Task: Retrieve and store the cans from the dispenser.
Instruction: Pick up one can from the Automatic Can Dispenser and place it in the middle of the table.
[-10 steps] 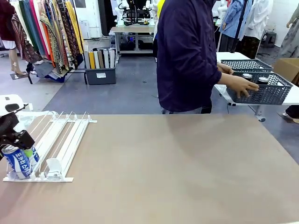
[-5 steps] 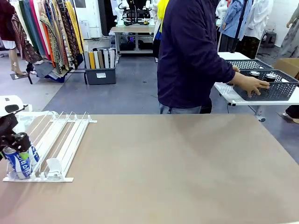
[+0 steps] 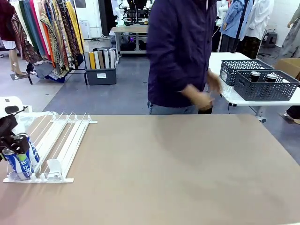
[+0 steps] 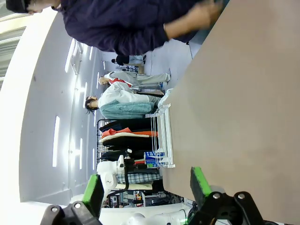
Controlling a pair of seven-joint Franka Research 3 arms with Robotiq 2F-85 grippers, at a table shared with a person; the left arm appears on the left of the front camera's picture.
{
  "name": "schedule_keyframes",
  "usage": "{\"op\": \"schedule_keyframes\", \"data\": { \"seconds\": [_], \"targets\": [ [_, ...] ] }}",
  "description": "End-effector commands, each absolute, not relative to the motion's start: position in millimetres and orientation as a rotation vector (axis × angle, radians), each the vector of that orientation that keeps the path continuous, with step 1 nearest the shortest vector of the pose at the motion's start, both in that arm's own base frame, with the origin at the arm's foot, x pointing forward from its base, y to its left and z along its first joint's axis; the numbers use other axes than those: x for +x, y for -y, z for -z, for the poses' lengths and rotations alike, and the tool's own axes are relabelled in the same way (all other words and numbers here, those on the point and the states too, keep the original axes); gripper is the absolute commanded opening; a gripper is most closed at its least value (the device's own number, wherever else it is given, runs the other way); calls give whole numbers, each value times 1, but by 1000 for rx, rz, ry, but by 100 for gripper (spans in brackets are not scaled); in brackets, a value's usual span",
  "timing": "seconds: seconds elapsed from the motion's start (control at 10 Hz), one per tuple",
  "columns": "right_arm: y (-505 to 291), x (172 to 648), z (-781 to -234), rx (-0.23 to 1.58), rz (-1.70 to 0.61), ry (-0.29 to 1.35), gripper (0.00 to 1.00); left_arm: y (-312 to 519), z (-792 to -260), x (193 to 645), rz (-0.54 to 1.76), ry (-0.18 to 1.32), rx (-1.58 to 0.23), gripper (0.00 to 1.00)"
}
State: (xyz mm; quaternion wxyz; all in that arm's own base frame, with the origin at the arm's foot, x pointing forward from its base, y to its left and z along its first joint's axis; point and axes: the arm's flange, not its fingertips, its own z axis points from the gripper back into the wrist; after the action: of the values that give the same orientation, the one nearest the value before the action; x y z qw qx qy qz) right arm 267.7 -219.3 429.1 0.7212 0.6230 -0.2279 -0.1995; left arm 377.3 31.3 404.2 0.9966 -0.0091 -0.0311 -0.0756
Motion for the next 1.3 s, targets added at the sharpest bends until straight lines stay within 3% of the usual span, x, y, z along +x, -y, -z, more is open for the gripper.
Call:
{"op": "schedule_keyframes", "data": {
  "seconds": [0.0,0.7,0.9,1.2],
  "targets": [
    [219,268,-432,1385,441,503,100,-25,-401,346,132,64,12,0],
    [219,268,-432,1385,441,503,100,-20,-633,281,298,253,6,0],
    [219,268,-432,1385,441,503,100,-31,-662,270,254,336,-2,0],
    [219,268,-432,1385,441,503,100,-50,-647,276,230,303,-66,0]
  ]
}}
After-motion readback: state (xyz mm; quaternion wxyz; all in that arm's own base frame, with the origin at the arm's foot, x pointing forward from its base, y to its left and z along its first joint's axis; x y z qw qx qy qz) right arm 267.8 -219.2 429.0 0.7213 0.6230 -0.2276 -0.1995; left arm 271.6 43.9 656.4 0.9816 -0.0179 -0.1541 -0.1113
